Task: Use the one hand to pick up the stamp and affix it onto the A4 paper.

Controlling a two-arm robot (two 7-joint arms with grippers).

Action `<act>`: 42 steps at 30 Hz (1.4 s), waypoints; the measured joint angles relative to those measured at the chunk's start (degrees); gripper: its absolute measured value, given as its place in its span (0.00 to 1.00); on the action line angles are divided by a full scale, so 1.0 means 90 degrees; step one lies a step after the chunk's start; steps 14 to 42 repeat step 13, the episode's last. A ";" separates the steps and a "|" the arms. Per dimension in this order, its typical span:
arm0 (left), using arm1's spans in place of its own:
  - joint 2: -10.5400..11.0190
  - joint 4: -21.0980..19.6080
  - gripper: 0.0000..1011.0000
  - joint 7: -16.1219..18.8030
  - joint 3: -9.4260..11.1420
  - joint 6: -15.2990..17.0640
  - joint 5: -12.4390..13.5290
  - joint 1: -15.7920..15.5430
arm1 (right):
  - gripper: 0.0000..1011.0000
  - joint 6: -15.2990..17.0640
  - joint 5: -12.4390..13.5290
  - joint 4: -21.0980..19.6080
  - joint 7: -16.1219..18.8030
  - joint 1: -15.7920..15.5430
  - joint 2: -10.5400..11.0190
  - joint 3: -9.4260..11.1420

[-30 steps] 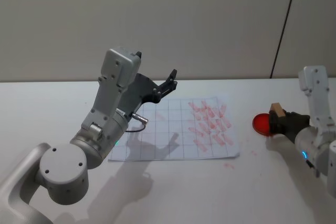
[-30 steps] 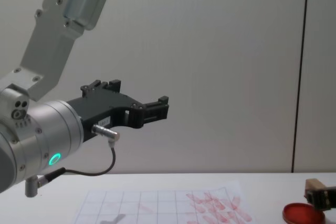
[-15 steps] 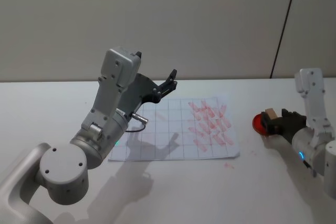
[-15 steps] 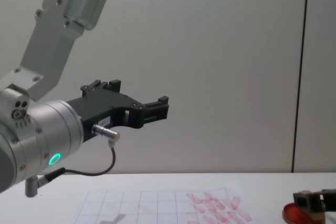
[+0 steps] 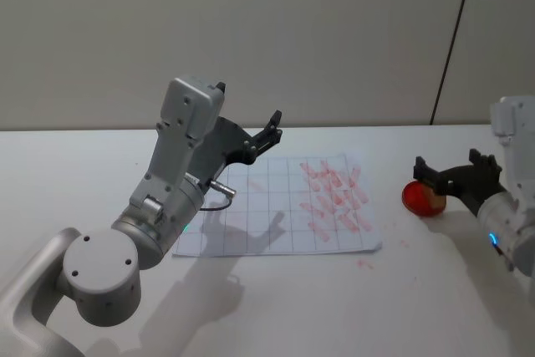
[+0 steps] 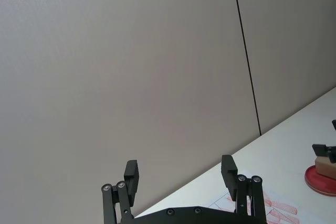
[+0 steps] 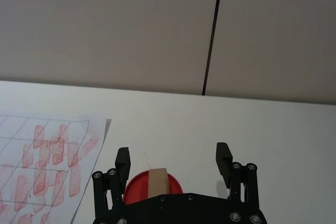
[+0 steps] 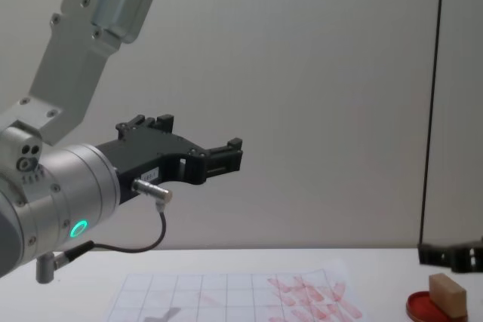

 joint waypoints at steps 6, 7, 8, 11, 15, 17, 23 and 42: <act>0.0000 0.0000 0.99 0.0000 0.0000 0.0000 0.0000 0.0000 | 0.99 -0.0395 0.0055 -0.0213 0.0091 -0.0133 0.0113 0.0095; 0.0000 0.0000 0.99 0.0000 0.0000 0.0000 0.0000 0.0000 | 0.99 -0.0432 0.0061 -0.0240 0.0106 -0.0152 0.0129 0.0110; 0.0000 0.0000 0.99 0.0000 0.0000 0.0000 0.0000 0.0000 | 0.99 -0.0562 0.0083 -0.0295 0.0140 -0.0191 0.0163 0.0139; 0.0000 0.0000 0.99 0.0000 0.0000 0.0000 0.0000 0.0000 | 0.99 -0.0796 0.0125 -0.0415 0.0202 -0.0275 0.0246 0.0209; 0.0000 0.0000 0.99 0.0000 0.0000 0.0000 0.0000 0.0000 | 0.99 -0.1002 0.0167 -0.0503 0.0255 -0.0338 0.0308 0.0263; 0.0000 0.0000 0.99 0.0000 0.0000 0.0000 0.0000 0.0000 | 0.99 -0.1002 0.0167 -0.0503 0.0255 -0.0338 0.0308 0.0263; 0.0000 0.0000 0.99 0.0000 0.0000 0.0000 0.0000 0.0000 | 0.99 -0.1002 0.0167 -0.0503 0.0255 -0.0338 0.0308 0.0263; 0.0000 0.0000 0.99 0.0000 0.0000 0.0000 0.0000 0.0000 | 0.99 -0.1002 0.0167 -0.0503 0.0255 -0.0338 0.0308 0.0263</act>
